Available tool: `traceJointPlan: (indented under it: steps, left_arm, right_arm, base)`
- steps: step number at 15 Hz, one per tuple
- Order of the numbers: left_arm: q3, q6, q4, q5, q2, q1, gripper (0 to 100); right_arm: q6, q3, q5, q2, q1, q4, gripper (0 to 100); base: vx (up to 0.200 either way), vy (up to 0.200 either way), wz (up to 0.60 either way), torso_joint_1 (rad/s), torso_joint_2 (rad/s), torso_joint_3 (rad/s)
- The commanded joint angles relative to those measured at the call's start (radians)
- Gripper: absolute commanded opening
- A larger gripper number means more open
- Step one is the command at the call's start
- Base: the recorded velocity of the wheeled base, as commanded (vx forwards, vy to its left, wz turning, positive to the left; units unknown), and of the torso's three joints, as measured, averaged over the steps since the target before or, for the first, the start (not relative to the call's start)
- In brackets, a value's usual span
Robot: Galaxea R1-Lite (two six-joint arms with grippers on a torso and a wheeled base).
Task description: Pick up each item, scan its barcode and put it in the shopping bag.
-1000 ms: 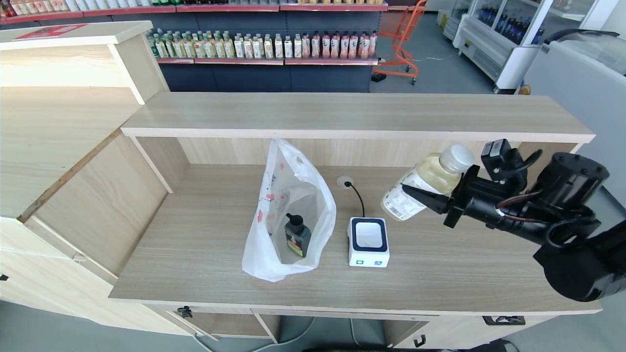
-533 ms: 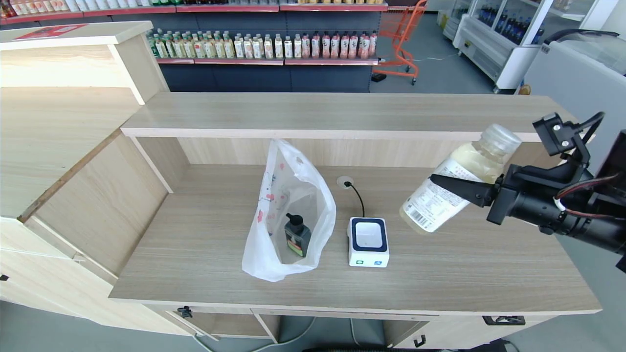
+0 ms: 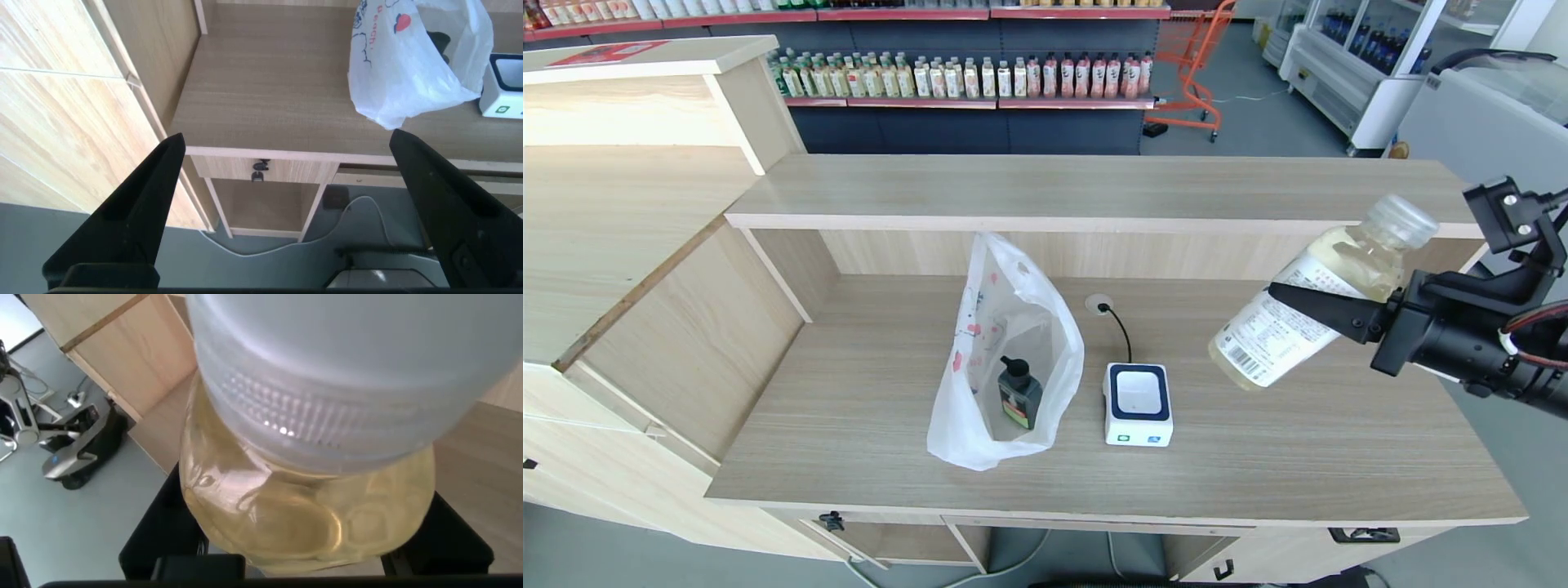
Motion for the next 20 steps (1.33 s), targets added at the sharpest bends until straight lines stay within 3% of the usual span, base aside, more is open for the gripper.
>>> traceJointPlan:
  steps: [1, 6, 10, 12, 20]
  left_arm:
    - [0.000, -0.001, 0.000, -0.001, 0.000, 0.001, 100]
    - [0.000, 0.001, 0.000, 0.001, 0.000, -0.001, 100]
    - [0.000, 0.001, 0.000, 0.001, 0.000, -0.001, 100]
    - [0.000, 0.001, 0.000, 0.001, 0.000, 0.001, 100]
    - [0.000, 0.001, 0.000, 0.001, 0.000, 0.001, 100]
  right_arm:
    - [0.001, 0.002, 0.001, -0.007, -0.020, 0.000, 0]
    - [0.025, -0.057, -0.012, 0.071, -0.043, -0.002, 0]
    - [0.025, -0.189, -0.126, 0.257, 0.014, -0.012, 0]
    - [0.022, -0.307, -0.181, 0.412, 0.062, -0.020, 0]
    - [0.047, -0.765, -0.184, 0.820, 0.241, 0.003, 0]
  base:
    - [0.000, 0.200, 0.00, -0.002, 0.00, 0.007]
    - [0.000, 0.080, 0.00, 0.000, 0.00, 0.003]
    - [0.000, 0.000, 0.00, 0.000, 0.00, 0.000]
    - [0.000, 0.000, 0.00, 0.000, 0.00, 0.000]
    - [0.000, 0.000, 0.00, 0.000, 0.00, 0.000]
